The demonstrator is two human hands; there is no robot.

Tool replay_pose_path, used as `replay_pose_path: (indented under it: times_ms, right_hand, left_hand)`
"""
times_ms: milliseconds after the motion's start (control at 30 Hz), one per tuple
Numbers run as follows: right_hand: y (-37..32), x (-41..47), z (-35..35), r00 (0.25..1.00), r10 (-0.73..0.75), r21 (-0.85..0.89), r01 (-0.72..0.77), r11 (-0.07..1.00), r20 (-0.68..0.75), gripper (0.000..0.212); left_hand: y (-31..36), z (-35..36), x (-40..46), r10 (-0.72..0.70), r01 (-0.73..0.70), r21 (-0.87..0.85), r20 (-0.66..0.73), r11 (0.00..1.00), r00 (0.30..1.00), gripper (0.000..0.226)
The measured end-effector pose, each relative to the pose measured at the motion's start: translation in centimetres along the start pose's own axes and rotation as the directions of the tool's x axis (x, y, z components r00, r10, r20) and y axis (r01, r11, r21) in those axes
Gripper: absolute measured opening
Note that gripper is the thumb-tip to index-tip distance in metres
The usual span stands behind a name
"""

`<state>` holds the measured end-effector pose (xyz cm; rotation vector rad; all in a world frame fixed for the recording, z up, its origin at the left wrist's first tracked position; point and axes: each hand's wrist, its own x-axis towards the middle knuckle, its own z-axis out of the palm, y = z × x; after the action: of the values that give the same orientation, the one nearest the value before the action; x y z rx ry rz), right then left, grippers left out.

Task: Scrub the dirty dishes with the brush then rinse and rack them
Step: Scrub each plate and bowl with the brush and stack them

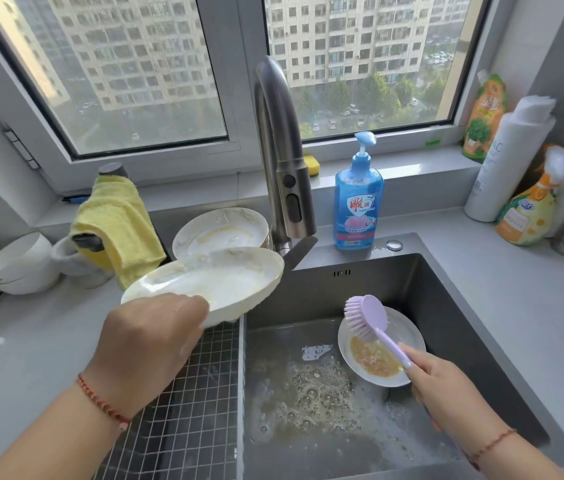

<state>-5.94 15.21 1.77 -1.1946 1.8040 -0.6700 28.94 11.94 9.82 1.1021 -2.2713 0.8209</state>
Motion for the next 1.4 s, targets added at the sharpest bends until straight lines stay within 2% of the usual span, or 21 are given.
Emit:
replay_pose_path:
  times_ms: [133, 233, 400, 600, 767, 933, 1133, 1233, 1400]
  right_hand:
    - [0.0, 0.0, -0.1, 1.0, -0.007, 0.017, 0.007, 1.0, 0.003, 0.037]
    - [-0.1, -0.1, -0.3, 0.999, -0.029, 0.027, 0.028, 0.999, 0.015, 0.038]
    - [-0.4, -0.2, -0.5, 0.999, -0.042, 0.048, 0.041, 0.998, 0.02, 0.045]
    - [-1.2, 0.3, -0.2, 1.0, -0.012, 0.073, 0.01, 0.997, 0.029, 0.038]
    - [-2.0, 1.1, 0.5, 0.999, 0.002, 0.032, -0.003, 0.999, 0.034, 0.036]
    - [-2.4, 1.7, 1.0, 0.999, 0.01, 0.074, -0.013, 0.997, 0.039, 0.036]
    - [-2.7, 2.0, 1.2, 0.998, 0.005, 0.118, -0.012, 0.993, 0.058, 0.042]
    - [-2.9, 2.0, 1.2, 0.998, 0.002, 0.118, -0.01, 0.993, 0.065, 0.043]
    - [-2.9, 2.1, 1.3, 0.998, 0.005, 0.103, -0.013, 0.995, 0.07, 0.04]
  left_hand:
    - [-1.3, 2.2, 1.6, 0.035, -0.036, 0.013, 0.044, 0.999, 0.998, 0.011]
    - [-2.0, 3.8, 2.5, 0.057, -0.058, 0.017, 0.065, 0.998, 0.996, 0.01]
    - [-3.2, 6.6, 3.0, 0.033, -0.034, 0.008, 0.093, 0.999, 0.995, 0.034]
    - [-4.0, 8.6, 3.9, -0.011, 0.012, -0.002, 0.178, 1.0, 0.984, 0.043]
    - [-4.7, 10.3, 4.4, -0.022, 0.025, -0.012, 0.193, 1.0, 0.981, 0.054]
    - [-5.2, 11.6, 4.5, -0.043, 0.049, -0.02, 0.224, 0.999, 0.974, 0.064]
    - [-5.2, 12.5, 5.1, -0.099, 0.109, -0.014, 0.305, 0.994, 0.947, 0.045]
    - [-5.5, 13.3, 5.0, -0.14, 0.154, -0.013, 0.34, 0.988, 0.93, 0.052]
    - [-5.4, 13.7, 4.9, -0.175, 0.208, -0.044, 0.394, 0.977, 0.902, 0.045]
